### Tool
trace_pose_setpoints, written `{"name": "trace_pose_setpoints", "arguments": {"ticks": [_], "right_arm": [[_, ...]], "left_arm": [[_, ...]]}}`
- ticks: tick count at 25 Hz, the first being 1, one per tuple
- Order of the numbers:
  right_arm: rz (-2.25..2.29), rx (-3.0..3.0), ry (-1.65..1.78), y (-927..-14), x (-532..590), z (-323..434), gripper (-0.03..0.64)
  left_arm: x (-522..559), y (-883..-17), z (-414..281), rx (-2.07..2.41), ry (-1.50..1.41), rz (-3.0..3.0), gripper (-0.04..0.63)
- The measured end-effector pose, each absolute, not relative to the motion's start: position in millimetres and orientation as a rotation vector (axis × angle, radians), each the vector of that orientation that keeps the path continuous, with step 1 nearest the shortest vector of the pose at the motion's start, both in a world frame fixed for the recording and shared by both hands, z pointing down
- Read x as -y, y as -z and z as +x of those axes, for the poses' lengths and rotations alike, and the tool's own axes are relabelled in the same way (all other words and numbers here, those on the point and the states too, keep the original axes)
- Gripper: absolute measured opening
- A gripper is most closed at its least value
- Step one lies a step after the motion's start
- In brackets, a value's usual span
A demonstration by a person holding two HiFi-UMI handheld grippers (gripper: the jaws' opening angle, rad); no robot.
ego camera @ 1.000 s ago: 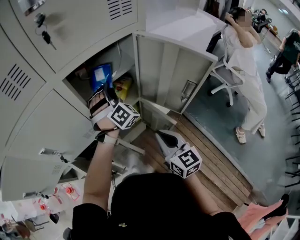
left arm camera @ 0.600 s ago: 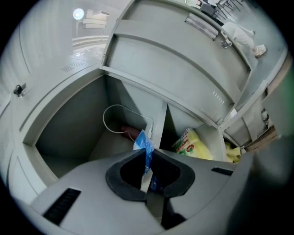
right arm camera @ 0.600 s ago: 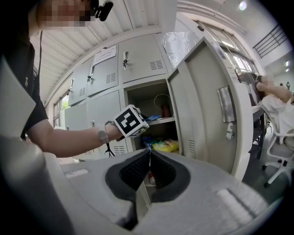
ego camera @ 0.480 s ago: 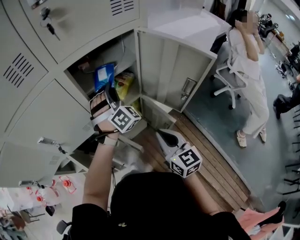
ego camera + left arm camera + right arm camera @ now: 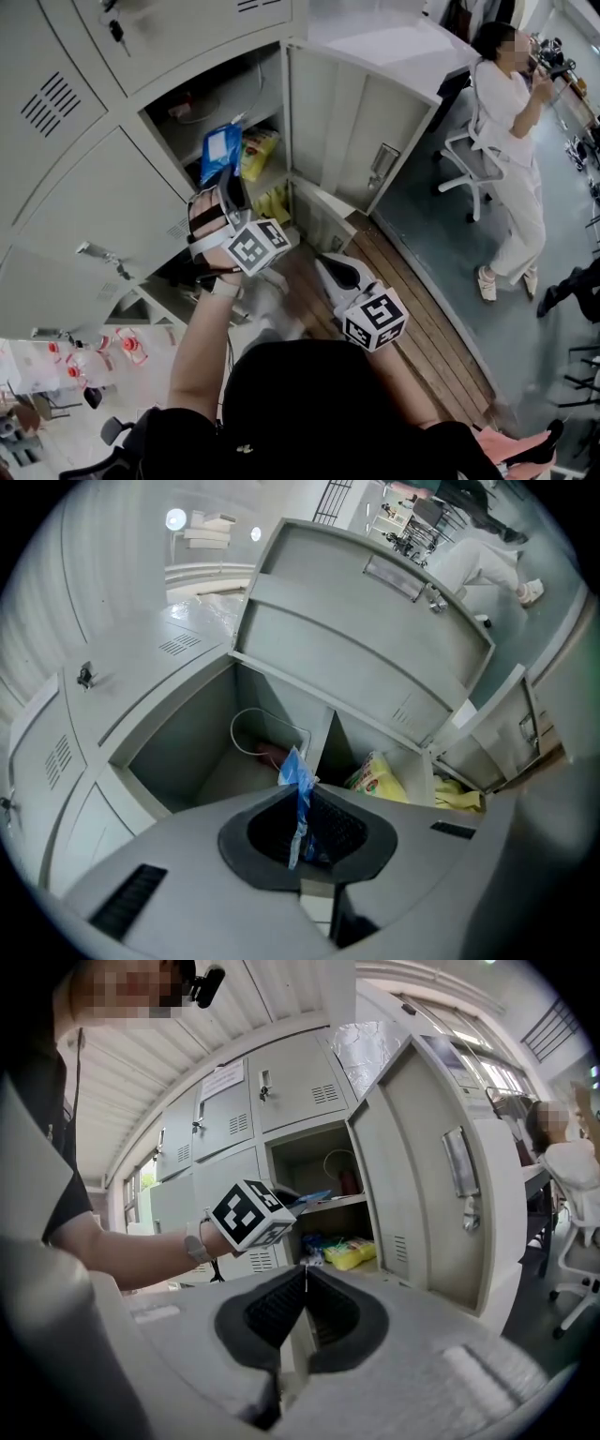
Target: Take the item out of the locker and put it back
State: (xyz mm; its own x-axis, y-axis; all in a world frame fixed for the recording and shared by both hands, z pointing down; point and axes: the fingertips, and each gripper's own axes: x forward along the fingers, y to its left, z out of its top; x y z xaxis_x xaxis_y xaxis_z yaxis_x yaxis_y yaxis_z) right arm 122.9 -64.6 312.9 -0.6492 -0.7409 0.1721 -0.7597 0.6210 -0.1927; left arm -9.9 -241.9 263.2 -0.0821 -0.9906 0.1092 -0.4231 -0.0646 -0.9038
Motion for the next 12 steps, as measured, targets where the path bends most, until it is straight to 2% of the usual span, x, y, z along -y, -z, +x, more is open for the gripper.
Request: {"name": "trace_pose_setpoints", "arguments": {"ticks": [12], "right_arm": [[1.123,2.792,-0.426,-330.7,36.4,98.4,0.000]], "left_arm": [[176.4,-293.4,-20.4,-1.626,1.138,-1.638,0.038]]}}
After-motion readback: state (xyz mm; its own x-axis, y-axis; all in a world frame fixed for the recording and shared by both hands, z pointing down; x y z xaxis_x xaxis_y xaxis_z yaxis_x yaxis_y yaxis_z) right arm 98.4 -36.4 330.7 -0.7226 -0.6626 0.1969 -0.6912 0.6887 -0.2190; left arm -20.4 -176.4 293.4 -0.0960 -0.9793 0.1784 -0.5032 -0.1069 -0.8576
